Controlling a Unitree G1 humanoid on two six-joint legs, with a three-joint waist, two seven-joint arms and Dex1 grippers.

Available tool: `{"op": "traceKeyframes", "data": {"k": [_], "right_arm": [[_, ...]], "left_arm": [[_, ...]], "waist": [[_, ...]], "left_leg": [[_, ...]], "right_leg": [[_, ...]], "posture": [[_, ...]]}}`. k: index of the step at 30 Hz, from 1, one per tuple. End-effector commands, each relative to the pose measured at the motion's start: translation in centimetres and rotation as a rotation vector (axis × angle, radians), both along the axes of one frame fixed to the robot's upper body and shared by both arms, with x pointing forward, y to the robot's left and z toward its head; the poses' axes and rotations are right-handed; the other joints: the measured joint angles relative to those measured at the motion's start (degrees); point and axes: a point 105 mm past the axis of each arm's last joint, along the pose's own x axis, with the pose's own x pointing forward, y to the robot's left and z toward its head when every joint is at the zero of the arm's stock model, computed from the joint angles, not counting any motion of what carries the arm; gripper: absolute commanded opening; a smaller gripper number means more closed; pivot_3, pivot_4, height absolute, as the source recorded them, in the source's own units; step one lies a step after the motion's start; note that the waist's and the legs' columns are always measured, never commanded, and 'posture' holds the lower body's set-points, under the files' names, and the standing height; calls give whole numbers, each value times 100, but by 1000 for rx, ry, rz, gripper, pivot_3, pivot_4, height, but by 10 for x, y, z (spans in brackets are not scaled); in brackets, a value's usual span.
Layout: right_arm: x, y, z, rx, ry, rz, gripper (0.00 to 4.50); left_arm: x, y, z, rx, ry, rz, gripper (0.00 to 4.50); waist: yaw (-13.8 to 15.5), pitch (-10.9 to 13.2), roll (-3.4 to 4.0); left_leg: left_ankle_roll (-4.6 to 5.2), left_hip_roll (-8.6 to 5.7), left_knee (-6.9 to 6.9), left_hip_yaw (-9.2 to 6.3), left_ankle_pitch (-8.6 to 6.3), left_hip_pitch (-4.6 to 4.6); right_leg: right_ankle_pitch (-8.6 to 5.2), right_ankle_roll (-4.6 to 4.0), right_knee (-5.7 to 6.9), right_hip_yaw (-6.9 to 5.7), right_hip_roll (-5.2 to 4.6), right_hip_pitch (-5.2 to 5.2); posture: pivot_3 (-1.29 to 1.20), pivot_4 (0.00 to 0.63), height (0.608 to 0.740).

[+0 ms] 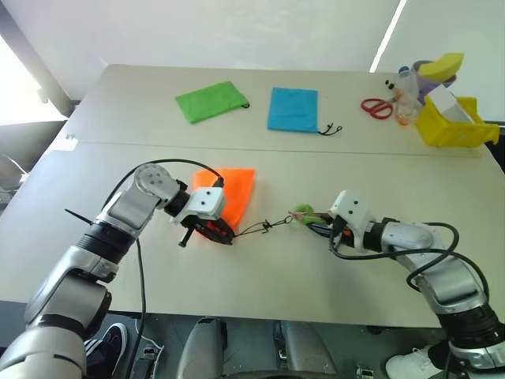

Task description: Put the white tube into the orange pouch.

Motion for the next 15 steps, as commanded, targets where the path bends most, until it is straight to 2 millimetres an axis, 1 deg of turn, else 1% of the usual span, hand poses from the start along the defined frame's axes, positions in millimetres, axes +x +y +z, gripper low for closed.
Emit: {"op": "traceKeyframes", "data": {"k": [1, 5, 7, 9, 15], "right_arm": [[2, -7, 8, -21, -50, -8, 837], [1, -11, 8, -19, -48, -13, 837], [3, -14, 8, -35, -64, -24, 837], [6, -14, 11, -27, -73, -33, 837], [10, -16, 13, -34, -89, -35, 837]], "left_arm": [[8, -1, 18, -56, -45, 21, 325], [10, 6, 17, -54, -14, 54, 325], [10, 6, 19, -81, 21, 70, 325], [5, 7, 21, -81, 58, 68, 325], [4, 20, 14, -9, 24, 59, 325]], "waist": [[-3, 0, 0], [-16, 0, 0], [-18, 0, 0], [-14, 0, 0], [-11, 0, 0]], "left_leg": [[0, 0, 0, 0, 0, 0], [0, 0, 0, -1, 0, 1], [0, 0, 0, -1, 0, 1], [0, 1, 0, -2, 0, 1], [0, 1, 0, -1, 0, 2]], "right_leg": [[0, 0, 0, 0, 0, 0], [0, 0, 1, 0, 1, 0], [0, 0, 1, 0, 1, 0], [0, 0, 1, 0, 2, 0], [0, 0, 1, 0, 1, 0]], "posture": [[0, 150, 740], [0, 150, 740], [0, 150, 740], [0, 150, 740], [0, 150, 740]]}}
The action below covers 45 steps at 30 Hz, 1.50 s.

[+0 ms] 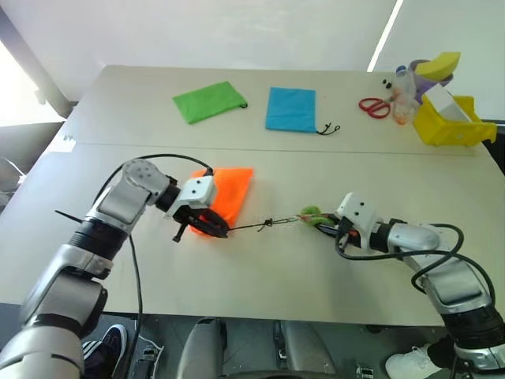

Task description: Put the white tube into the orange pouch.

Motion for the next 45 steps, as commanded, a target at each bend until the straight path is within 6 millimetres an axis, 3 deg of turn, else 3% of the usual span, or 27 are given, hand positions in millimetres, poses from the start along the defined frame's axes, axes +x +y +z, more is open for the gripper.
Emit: {"op": "traceKeyframes", "data": {"k": [1, 7, 14, 20, 23, 25, 29, 32, 34, 37, 42, 45], "right_arm": [[6, -6, 14, -10, -61, -18, 837], [8, -10, 13, -16, -66, -29, 837], [9, -5, 14, -9, -69, -13, 837], [7, -4, 13, -8, -62, -7, 837], [6, -3, 11, -12, -60, -2, 837], [5, -3, 11, -12, -58, -1, 837], [4, 1, 10, 7, -50, 6, 837], [4, 5, 10, 21, -42, 14, 837], [2, 9, 10, 72, -8, 21, 837], [-4, 14, 12, 109, 28, 47, 1777], [-14, 16, 24, 153, 31, 89, 4319], [-31, 13, 33, 186, 85, 153, 4457]], "left_arm": [[-2, 9, 5, 24, -31, -19, 325], [-6, 31, 4, 57, -53, 5, 325], [-8, 13, 4, -31, 12, 15, 325], [-1, 0, 12, -112, 21, 44, 3208], [2, -7, 28, -213, 50, 67, 4437], [6, -9, 41, -291, 71, 96, 4437], [24, -9, 93, -543, 158, 223, 4437], [33, -3, 111, -601, 146, 285, 4437], [35, 5, 103, -561, 90, 313, 4437], [34, 13, 88, -528, 60, 340, 4500], [29, 26, 70, -564, 24, 438, 4500], [25, 36, 63, -594, 8, 518, 4500]], "waist": [[3, 0, 0], [-11, 0, 0], [9, 0, 0], [7, 0, 0], [8, 0, 0], [6, 0, 0], [5, 1, -1], [-13, 0, 0], [-37, -1, 2], [-34, -1, 4], [5, 0, 3], [32, 0, 2]], "left_leg": [[0, 0, 0, 0, 0, 0], [0, 2, -2, 1, 0, 0], [0, -1, 3, 3, 0, 0], [0, 0, 2, 0, 0, 0], [0, 0, 4, 1, 0, 0], [0, 0, 5, 1, 0, 0], [0, 0, 6, -3, 0, -2], [0, -1, 6, -1, 0, -1], [0, -1, 5, 1, 0, 0], [0, 3, -1, 2, 0, 7], [-1, 2, 1, 2, 1, 3], [-1, -1, 6, 1, 1, 2]], "right_leg": [[0, 0, 0, 0, 0, 0], [0, 0, 0, 1, 0, -2], [0, 0, 0, 1, -3, 3], [0, 0, 0, 0, 0, 2], [0, 0, 0, 0, -1, 2], [0, 0, 1, 0, -1, 3], [0, 0, 3, -3, 0, 3], [0, 1, 3, -3, -2, 3], [0, 1, 1, -2, -2, 3], [0, 0, 3, 0, 0, 1], [0, 0, 4, 0, -7, 1], [0, 1, 2, -1, -12, 6]], "posture": [[0, 150, 740], [0, 150, 740], [0, 150, 740], [0, 150, 740], [0, 150, 740], [0, 150, 740], [0, 150, 740], [0, 150, 740], [0, 150, 740], [0, 150, 740], [0, 150, 740], [0, 150, 740]]}}
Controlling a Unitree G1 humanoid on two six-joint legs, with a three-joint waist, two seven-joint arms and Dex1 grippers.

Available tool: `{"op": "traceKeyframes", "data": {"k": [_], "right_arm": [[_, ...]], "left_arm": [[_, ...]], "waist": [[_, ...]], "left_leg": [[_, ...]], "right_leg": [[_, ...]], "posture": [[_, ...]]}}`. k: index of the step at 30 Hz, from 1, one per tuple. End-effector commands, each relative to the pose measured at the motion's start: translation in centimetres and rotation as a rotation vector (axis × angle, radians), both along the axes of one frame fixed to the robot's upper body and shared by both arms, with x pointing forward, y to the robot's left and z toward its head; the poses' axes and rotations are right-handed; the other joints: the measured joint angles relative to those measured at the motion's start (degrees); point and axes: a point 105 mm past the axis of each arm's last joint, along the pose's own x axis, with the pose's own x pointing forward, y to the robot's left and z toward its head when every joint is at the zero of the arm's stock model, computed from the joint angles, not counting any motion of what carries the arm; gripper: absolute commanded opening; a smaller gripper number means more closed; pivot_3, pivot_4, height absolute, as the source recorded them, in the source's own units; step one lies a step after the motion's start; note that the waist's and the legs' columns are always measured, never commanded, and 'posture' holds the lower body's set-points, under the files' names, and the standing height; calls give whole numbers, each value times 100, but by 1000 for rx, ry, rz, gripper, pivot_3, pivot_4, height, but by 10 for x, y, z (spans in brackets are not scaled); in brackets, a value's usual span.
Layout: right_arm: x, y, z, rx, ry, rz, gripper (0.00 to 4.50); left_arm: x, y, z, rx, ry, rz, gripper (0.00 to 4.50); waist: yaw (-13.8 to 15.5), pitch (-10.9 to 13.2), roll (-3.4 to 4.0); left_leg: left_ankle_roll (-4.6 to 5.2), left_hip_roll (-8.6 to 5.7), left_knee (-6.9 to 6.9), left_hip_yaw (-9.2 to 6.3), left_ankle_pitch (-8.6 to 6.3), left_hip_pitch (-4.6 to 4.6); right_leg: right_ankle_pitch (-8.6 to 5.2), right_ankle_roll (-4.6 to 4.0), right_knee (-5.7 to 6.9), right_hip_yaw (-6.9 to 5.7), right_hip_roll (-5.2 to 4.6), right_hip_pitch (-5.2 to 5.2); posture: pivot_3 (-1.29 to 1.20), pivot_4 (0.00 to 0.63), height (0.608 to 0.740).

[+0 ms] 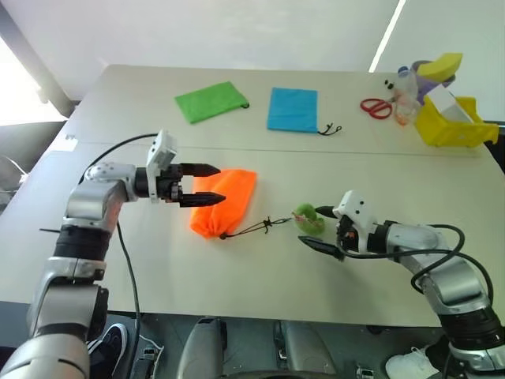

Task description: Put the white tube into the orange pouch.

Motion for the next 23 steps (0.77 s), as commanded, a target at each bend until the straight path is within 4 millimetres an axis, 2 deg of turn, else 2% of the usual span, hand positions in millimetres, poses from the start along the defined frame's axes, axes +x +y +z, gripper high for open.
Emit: {"op": "traceKeyframes", "data": {"k": [1, 3, 9, 15, 20, 23], "right_arm": [[-23, -3, 26, 58, 15, 94, 4457], [-32, -5, 33, 71, 6, 126, 4457], [-33, -18, 49, 146, -65, 80, 4457], [-46, -32, 26, 147, -96, 46, 4457], [-51, -35, 4, 81, -86, 66, 4457], [-49, -37, 2, 90, -79, 62, 4457]], "left_arm": [[-4, 13, 13, -43, -72, 97, 4500], [-5, 23, 9, -40, -82, 164, 4500], [-5, 59, 0, -9, -137, 408, 4500], [-16, 103, -23, 22, -142, 683, 4500], [-24, 125, -40, 22, -153, 809, 4500], [-26, 134, -44, 5, -154, 852, 4500]], "waist": [[6, 0, 0], [-7, 0, 0], [-28, -1, -1], [-10, -1, -2], [-11, -2, -3], [-14, -1, -3]], "left_leg": [[0, 0, 0, -1, 0, 1], [0, 1, -2, -3, 0, 2], [0, 4, -2, -3, 0, 16], [0, 6, -12, -2, 0, 16], [-2, 3, -4, 1, 1, 35], [-2, 4, -6, 11, 1, 67]], "right_leg": [[0, 0, -1, 0, -3, 4], [0, 0, -10, -1, -3, 9], [1, -1, -6, -1, 3, 16], [1, -1, -11, -1, -1, 16], [4, 3, -20, 2, -13, 40], [4, 2, -22, 7, -13, 65]], "posture": [[0, 150, 740], [0, 150, 740], [0, 150, 740], [0, 150, 740], [0, 150, 740], [0, 150, 740]]}}
